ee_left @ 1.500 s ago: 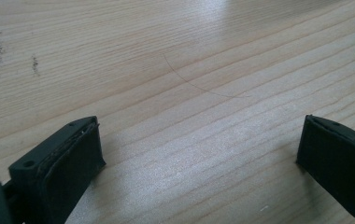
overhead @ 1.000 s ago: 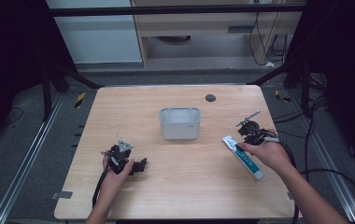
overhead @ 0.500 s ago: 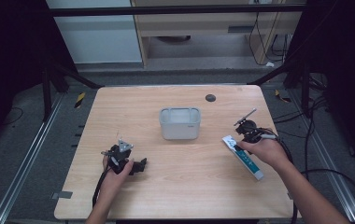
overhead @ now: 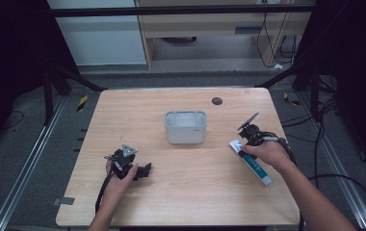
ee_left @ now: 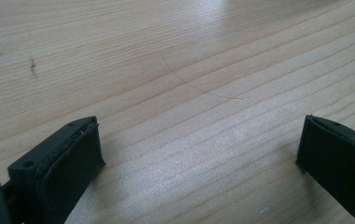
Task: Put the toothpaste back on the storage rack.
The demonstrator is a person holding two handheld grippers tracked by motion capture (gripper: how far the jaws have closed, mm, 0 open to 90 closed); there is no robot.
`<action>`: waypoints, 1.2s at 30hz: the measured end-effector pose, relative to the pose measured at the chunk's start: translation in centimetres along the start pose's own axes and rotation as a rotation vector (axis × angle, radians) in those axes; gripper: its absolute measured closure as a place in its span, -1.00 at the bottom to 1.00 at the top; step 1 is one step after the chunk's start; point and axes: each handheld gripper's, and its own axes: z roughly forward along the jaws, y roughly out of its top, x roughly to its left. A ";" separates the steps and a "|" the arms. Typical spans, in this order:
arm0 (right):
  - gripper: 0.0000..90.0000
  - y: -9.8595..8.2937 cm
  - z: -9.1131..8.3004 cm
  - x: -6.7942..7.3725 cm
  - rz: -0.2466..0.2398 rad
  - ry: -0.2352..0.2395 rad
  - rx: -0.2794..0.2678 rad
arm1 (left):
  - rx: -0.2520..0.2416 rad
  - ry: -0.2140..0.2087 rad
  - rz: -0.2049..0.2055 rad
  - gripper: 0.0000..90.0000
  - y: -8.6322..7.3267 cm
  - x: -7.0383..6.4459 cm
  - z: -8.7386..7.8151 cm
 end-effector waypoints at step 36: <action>0.11 0.7 1.8 -0.2 0.006 0.010 0.056 | 0.002 -0.003 0.007 -1.00 0.1 0.0 0.1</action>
